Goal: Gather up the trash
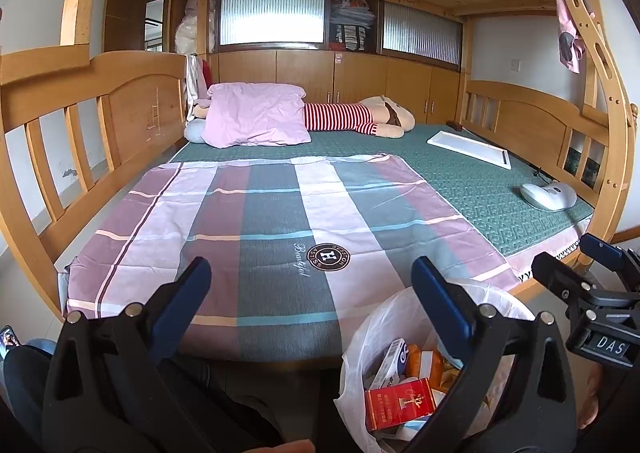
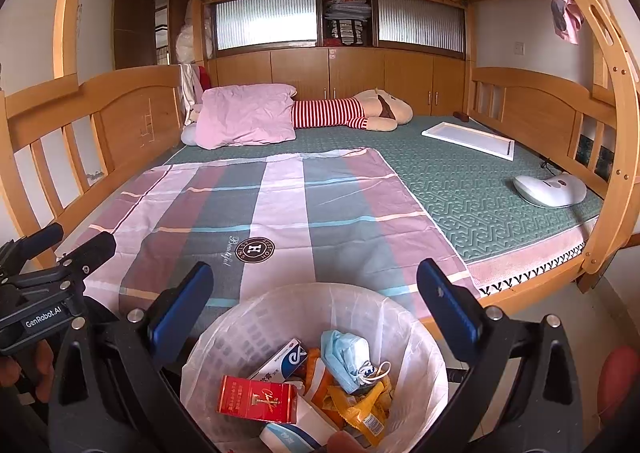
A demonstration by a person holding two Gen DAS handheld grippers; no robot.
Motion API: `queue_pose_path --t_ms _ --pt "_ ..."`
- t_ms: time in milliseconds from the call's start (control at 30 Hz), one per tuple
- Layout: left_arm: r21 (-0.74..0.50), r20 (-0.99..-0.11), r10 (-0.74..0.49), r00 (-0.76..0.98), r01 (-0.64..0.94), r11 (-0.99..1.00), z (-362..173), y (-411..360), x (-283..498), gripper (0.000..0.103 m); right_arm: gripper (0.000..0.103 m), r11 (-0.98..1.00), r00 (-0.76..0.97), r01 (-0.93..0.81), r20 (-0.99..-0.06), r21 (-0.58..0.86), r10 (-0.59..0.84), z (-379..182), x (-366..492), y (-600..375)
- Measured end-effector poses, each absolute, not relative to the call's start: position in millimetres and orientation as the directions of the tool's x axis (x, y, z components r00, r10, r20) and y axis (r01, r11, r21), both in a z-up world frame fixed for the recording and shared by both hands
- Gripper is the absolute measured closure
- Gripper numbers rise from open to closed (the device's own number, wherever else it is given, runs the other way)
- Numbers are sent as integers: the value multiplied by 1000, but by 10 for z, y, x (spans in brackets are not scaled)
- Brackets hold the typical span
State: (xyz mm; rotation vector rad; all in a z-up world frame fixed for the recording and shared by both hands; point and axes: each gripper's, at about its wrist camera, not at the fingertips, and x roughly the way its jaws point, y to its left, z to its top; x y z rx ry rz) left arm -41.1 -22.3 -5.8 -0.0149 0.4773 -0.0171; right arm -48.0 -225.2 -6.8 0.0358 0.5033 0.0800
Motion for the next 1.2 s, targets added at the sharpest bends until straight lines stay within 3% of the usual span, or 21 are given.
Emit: queue_pose_path --t_ms 1200 --pt "-24 -496 -27 868 17 1000 -146 -244 -360 4 4 996 865 -73 -495 45 86 -117 -434 -2177"
